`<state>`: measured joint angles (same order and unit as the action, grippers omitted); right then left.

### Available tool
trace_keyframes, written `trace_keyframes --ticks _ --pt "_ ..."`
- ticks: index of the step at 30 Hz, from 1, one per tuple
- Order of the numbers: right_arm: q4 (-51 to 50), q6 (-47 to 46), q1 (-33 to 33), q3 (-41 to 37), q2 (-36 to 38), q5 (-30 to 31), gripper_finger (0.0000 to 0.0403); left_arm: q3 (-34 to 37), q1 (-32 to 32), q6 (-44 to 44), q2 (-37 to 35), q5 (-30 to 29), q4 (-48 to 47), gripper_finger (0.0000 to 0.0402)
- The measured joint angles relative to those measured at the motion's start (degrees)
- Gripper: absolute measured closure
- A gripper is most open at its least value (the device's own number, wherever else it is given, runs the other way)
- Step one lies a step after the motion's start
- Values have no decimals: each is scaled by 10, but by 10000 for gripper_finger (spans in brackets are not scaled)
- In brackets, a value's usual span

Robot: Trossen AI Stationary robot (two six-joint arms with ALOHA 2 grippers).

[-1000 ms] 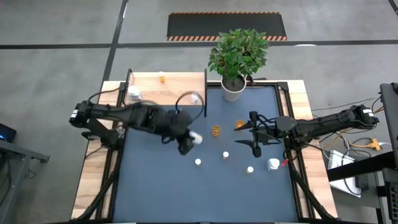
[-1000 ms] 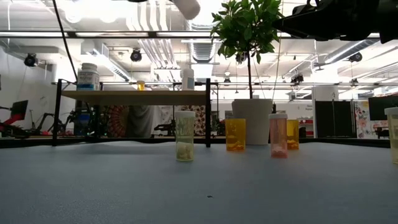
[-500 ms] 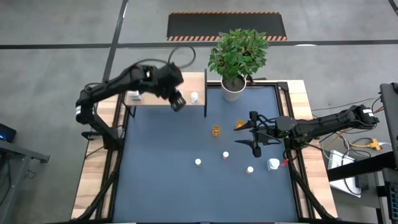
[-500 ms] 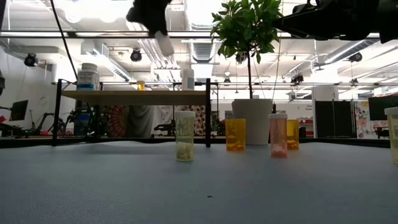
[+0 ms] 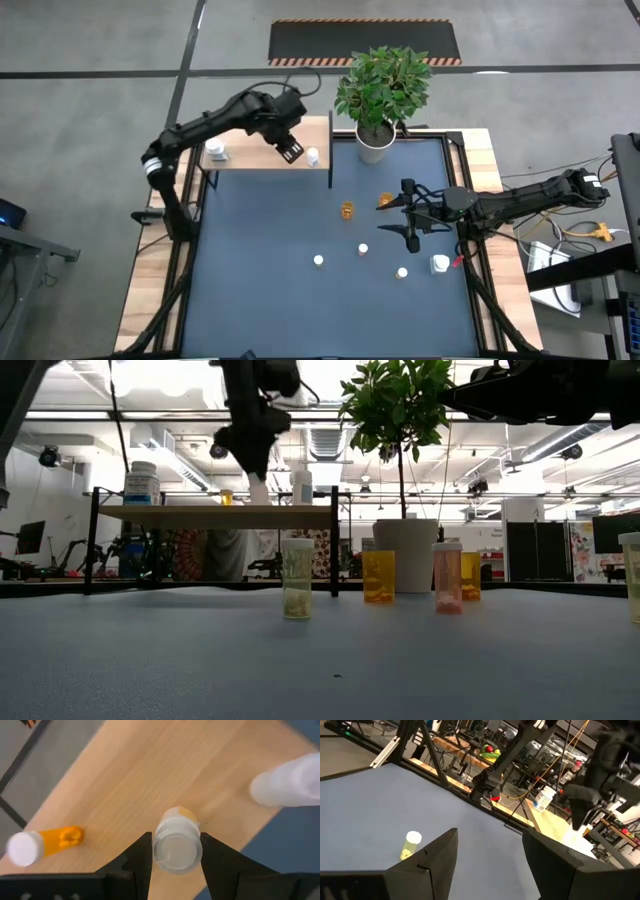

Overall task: Pick and place medicine bottles onto shelf by color
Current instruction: Put the transparent pill bottle on the shelf

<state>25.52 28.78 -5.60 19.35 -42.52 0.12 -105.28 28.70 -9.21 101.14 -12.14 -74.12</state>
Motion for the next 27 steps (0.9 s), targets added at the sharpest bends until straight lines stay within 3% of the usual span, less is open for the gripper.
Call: trace_keyframes --ticks 16,27 --pt "0 2 0 0 0 0 188 -16 1 24 18 0 13 212" --pt "0 0 0 0 0 0 188 -19 -1 54 0 -2 10 205"
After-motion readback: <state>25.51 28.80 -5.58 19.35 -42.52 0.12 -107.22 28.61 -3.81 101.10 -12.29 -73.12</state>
